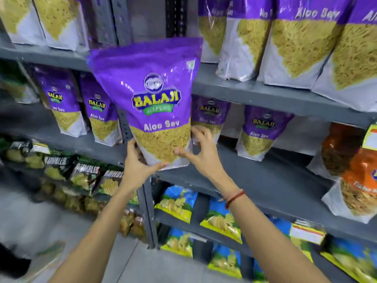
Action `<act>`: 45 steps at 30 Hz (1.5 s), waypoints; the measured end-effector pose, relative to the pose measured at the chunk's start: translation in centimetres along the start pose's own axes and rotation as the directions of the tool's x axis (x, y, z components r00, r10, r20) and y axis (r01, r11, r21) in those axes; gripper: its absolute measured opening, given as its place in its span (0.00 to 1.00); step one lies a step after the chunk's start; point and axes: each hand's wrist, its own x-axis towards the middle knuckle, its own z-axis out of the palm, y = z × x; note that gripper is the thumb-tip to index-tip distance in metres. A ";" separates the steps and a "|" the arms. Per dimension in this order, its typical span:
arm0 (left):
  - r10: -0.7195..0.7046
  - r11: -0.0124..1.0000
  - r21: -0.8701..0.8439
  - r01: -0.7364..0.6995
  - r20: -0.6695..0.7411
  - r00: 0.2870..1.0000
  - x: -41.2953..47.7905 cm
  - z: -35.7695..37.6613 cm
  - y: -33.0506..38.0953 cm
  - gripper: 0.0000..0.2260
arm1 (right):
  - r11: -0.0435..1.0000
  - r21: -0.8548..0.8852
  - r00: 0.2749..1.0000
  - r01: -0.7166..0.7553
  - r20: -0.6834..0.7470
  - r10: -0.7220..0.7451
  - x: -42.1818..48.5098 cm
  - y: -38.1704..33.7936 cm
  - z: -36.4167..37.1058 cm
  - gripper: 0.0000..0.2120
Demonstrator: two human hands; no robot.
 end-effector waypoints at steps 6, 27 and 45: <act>-0.185 0.974 0.148 0.171 0.085 0.979 -0.3 2.8 -6.0 0.53 | 0.978 -0.005 0.964 -0.208 0.168 0.205 -1.6 6.2 0.8 0.32; -0.387 0.840 0.512 0.178 0.336 0.859 10.9 9.1 -10.9 0.47 | 0.840 -0.226 0.847 -0.493 0.093 0.523 4.6 17.0 0.2 0.31; 0.113 0.993 -0.036 -0.111 0.528 0.842 10.9 8.3 17.0 0.13 | 0.996 -0.026 0.798 0.081 -0.597 -0.080 3.5 -5.2 -11.7 0.05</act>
